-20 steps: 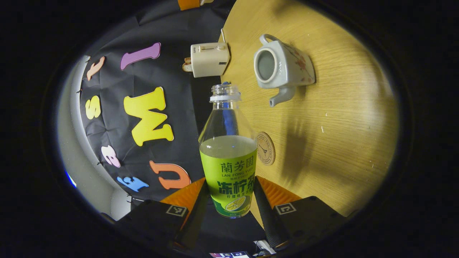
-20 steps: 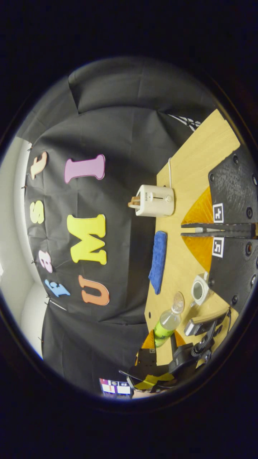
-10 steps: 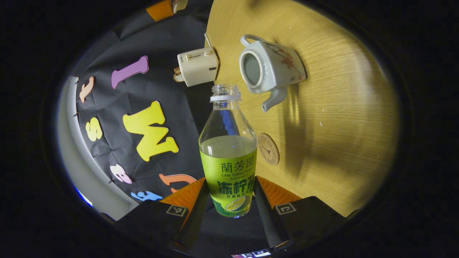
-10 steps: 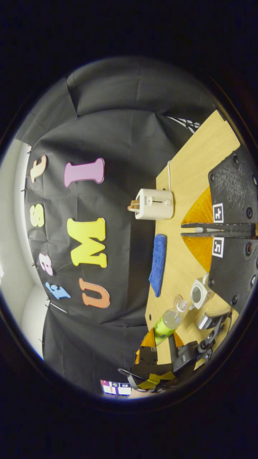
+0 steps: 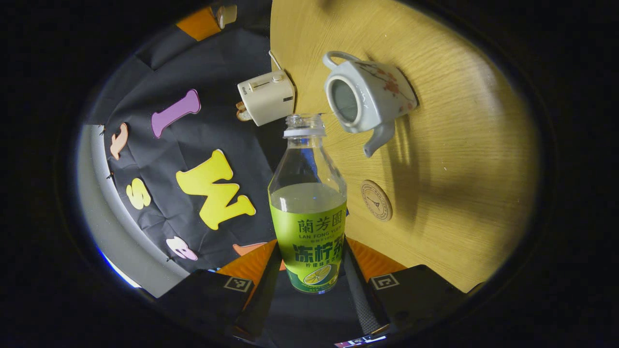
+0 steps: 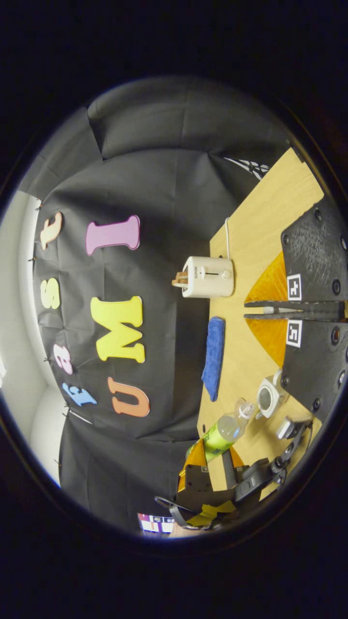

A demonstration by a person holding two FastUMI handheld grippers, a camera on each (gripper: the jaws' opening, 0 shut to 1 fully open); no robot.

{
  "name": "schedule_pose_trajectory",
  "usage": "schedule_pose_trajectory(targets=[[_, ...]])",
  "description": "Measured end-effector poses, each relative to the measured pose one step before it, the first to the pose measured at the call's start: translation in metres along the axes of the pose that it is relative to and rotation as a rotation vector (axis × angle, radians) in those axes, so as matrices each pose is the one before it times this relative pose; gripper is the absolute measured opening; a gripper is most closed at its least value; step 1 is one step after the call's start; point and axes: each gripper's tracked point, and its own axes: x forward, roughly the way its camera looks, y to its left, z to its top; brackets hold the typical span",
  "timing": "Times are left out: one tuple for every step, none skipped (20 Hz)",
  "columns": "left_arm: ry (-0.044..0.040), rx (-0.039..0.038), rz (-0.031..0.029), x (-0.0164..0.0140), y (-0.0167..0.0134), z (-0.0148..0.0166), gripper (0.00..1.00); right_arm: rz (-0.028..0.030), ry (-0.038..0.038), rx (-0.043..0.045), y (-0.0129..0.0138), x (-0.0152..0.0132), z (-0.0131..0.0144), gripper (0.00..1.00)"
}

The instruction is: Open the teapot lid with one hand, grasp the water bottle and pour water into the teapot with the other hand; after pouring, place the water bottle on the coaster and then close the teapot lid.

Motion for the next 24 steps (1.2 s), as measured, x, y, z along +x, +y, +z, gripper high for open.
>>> schedule_pose_trajectory(targets=[[-0.00204,0.00965,0.00255,-0.00085,0.00062,0.00054,0.74,0.00066,-0.00095,-0.00019,0.00052,-0.00004,-0.00049,0.00],[-0.00320,0.01006,0.00254,0.00036,0.00029,0.00204,0.74,0.00200,-0.00088,-0.00088,0.00113,0.00026,0.00079,0.00],[-0.00138,0.00998,0.00665,0.00071,0.00230,0.00165,0.74,0.00072,-0.00034,0.00032,0.00019,0.00002,-0.00024,0.00],[-0.00138,0.01109,0.00572,0.00038,0.00184,0.00125,0.74,0.00110,0.00020,0.00007,0.00018,0.00006,0.00021,0.00],[0.00011,0.00561,-0.00103,0.00214,0.00142,-0.00021,0.74,-0.00021,-0.00008,-0.00049,0.00024,-0.00016,-0.00076,0.00],[0.00512,0.00284,-0.00426,0.00108,-0.00073,-0.00140,0.74,0.00122,0.00158,-0.00007,-0.00020,-0.00043,0.00015,0.00],[-0.00008,0.00374,0.00071,-0.00003,0.00150,-0.00027,0.74,-0.00097,-0.00002,0.00100,-0.00016,-0.00005,-0.00057,0.00],[0.00351,0.00620,-0.00147,0.00011,0.00015,0.00027,0.74,0.00014,0.00029,-0.00005,-0.00094,-0.00070,0.00025,0.00],[0.00038,0.00811,0.00140,-0.00076,0.00135,0.00075,0.74,-0.00098,-0.00052,0.00089,0.00070,-0.00017,-0.00057,0.00],[0.00087,0.00842,0.00364,0.00000,0.00193,0.00024,0.74,0.00107,-0.00032,-0.00039,0.00001,0.00024,0.00125,0.00],[0.00276,0.01109,0.00608,-0.00024,0.00196,0.00079,0.74,0.00059,0.00113,0.00075,-0.00015,0.00018,-0.00171,0.00],[0.00070,0.01139,0.00807,0.00015,0.00184,-0.00027,0.74,0.00131,0.00028,0.00119,0.00081,0.00012,0.00039,0.00],[0.00211,0.01044,0.00589,-0.00064,0.00136,-0.00027,0.74,0.00107,0.00076,0.00053,0.00090,0.00001,-0.00004,0.00],[0.00071,0.01221,0.00560,-0.00003,0.00158,0.00093,0.74,0.00056,-0.00065,0.00037,-0.00012,-0.00057,0.00057,0.00],[-0.00024,0.01406,0.00934,-0.00174,0.00157,0.00120,0.74,0.00136,-0.00027,0.00168,0.00032,-0.00023,-0.00058,0.00],[-0.00127,0.01334,0.00593,-0.00153,0.00031,-0.00018,0.74,-0.00023,-0.00012,-0.00064,-0.00047,0.00002,-0.00025,0.00],[-0.00100,0.00823,0.00225,0.00077,0.00195,-0.00018,0.74,-0.00091,-0.00041,-0.00025,-0.00049,-0.00030,-0.00056,0.00],[0.00057,0.00680,0.00064,-0.00004,0.00078,0.00021,0.74,-0.00016,0.00031,0.00101,-0.00037,0.00033,0.00086,0.00],[0.00000,0.00594,0.00235,-0.00020,0.00136,-0.00027,0.72,-0.00131,-0.00065,0.00050,-0.00097,-0.00045,-0.00038,0.00],[0.00132,0.00650,0.00246,0.00004,0.00085,0.00014,0.74,-0.00108,-0.00166,0.00016,-0.00100,-0.00011,0.00093,0.00],[-0.00018,0.00367,0.00175,-0.00037,0.00117,-0.00007,0.74,-0.00060,-0.00121,0.00033,0.00058,0.00013,0.00034,0.00],[0.00040,0.00302,-0.00083,0.00046,0.00005,-0.00029,0.74,-0.00022,-0.00140,0.00064,-0.00058,-0.00001,0.00054,0.00],[-0.00025,0.00453,-0.00091,0.00014,0.00113,0.00025,0.74,0.00070,-0.00051,0.00035,0.00006,0.00010,-0.00018,0.00],[0.00031,0.00470,0.00100,-0.00017,0.00028,-0.00022,0.74,0.00109,0.00009,0.00059,0.00002,-0.00005,0.00038,0.00]])
